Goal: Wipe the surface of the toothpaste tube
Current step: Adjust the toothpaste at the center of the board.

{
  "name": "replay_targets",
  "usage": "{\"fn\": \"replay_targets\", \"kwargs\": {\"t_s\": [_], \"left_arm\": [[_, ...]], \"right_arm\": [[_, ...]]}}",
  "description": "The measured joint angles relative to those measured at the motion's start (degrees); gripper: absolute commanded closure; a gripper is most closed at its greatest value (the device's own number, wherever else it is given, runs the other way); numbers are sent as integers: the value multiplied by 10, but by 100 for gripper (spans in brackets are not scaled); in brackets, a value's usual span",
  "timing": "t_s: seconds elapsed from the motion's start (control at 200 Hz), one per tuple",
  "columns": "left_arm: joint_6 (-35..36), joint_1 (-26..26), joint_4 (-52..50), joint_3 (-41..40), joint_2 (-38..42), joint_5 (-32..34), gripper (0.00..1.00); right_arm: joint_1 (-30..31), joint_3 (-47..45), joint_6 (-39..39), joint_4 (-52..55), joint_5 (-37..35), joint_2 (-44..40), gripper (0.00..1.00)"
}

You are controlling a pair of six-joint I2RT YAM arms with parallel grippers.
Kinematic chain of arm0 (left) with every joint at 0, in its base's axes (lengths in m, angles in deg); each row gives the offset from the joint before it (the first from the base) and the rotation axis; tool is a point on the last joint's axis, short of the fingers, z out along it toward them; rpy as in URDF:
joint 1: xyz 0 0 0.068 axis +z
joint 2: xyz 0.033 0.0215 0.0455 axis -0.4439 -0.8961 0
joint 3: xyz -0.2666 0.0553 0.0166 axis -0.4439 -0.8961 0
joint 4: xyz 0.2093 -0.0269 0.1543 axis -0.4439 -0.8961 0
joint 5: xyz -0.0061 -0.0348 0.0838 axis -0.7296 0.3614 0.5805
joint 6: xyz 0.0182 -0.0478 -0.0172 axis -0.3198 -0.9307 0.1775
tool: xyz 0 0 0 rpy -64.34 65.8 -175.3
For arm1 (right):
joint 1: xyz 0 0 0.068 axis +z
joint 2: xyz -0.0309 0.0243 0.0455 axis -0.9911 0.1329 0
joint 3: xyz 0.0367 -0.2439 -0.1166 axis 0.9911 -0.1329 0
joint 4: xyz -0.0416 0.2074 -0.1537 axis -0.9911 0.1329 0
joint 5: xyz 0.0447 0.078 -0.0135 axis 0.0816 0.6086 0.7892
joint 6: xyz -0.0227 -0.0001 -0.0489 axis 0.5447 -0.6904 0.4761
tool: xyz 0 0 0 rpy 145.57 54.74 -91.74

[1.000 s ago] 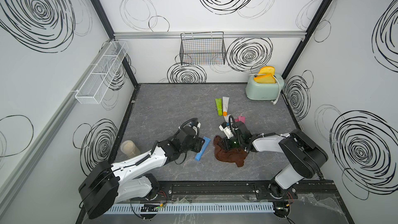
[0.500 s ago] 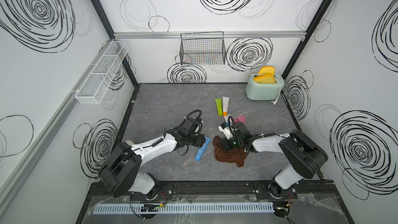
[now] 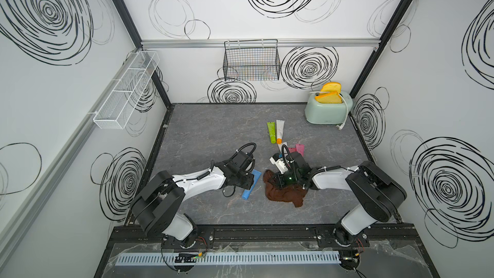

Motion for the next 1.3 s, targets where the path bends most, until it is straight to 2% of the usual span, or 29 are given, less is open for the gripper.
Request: {"fn": "replay_targets", "kwargs": {"t_s": [0.235, 0.29, 0.375, 0.445, 0.58, 0.79, 0.9, 0.92, 1.141, 1.301], "left_arm": [[0, -4, 0, 0, -7, 16, 72], [0, -4, 0, 0, -6, 18, 69], [-1, -4, 0, 0, -6, 22, 58], [-1, -4, -1, 0, -6, 27, 57], [0, -4, 2, 0, -11, 30, 65], [0, -6, 19, 0, -21, 22, 89], [3, -7, 29, 3, -21, 18, 95], [3, -7, 30, 3, -21, 19, 100], [6, -9, 23, 11, -22, 40, 100], [19, -9, -36, 50, -28, 165, 100]], "right_arm": [[1, 0, 0, 1, 0, 0, 100], [1, 0, 0, 1, 0, 0, 100], [1, 0, 0, 1, 0, 0, 100], [1, 0, 0, 1, 0, 0, 100], [1, 0, 0, 1, 0, 0, 100], [1, 0, 0, 2, -1, 0, 100], [1, 0, 0, 2, -1, 0, 100], [1, 0, 0, 2, -1, 0, 100], [1, 0, 0, 2, -1, 0, 100], [1, 0, 0, 2, -3, 0, 100]]}}
